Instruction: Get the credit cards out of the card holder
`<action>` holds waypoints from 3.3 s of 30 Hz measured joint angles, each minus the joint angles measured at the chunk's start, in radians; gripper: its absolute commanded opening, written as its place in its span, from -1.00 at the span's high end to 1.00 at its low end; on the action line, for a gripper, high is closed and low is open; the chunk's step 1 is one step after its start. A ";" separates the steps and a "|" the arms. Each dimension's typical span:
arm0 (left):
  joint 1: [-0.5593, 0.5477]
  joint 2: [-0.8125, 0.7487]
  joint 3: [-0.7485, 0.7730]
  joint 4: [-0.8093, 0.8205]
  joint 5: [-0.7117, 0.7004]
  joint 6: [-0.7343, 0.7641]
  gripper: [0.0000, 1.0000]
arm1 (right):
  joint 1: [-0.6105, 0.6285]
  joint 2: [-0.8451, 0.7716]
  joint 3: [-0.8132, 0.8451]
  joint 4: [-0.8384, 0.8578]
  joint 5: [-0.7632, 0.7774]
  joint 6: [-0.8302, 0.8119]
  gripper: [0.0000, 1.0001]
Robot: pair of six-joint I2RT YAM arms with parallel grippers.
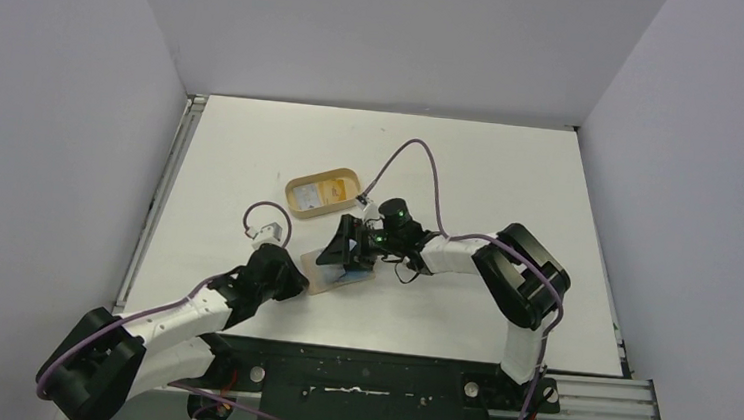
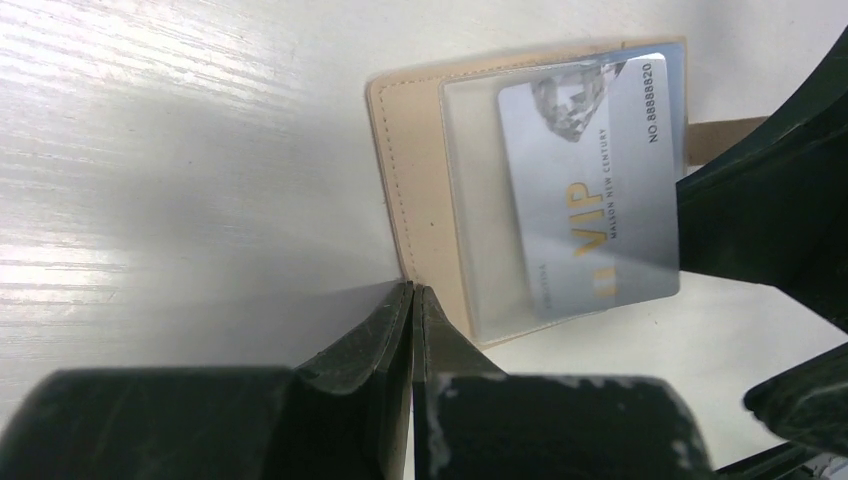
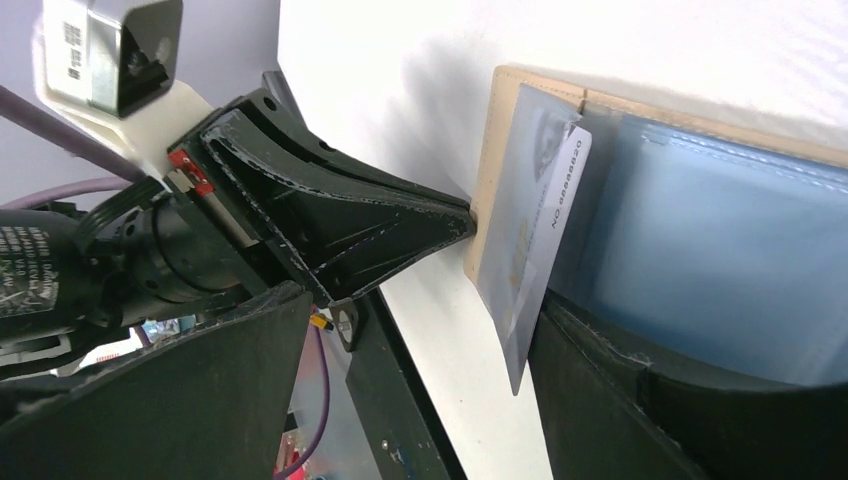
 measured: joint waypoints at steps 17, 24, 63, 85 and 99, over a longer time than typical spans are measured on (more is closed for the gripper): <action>0.000 0.052 0.025 0.021 0.013 0.000 1.00 | -0.067 -0.009 -0.067 -0.025 -0.033 -0.053 -0.36; 0.000 0.055 0.026 0.023 0.014 0.000 1.00 | -0.087 -0.013 -0.102 -0.032 -0.040 -0.080 0.28; 0.000 0.048 0.028 0.010 0.014 0.000 1.00 | -0.038 0.038 -0.030 -0.023 -0.025 -0.068 -0.01; 0.000 0.035 0.028 -0.009 0.015 0.001 1.00 | -0.025 0.014 -0.030 -0.062 0.027 -0.103 -0.27; 0.000 0.031 0.028 -0.015 0.015 0.005 1.00 | 0.044 -0.009 0.024 -0.188 0.153 -0.202 -0.29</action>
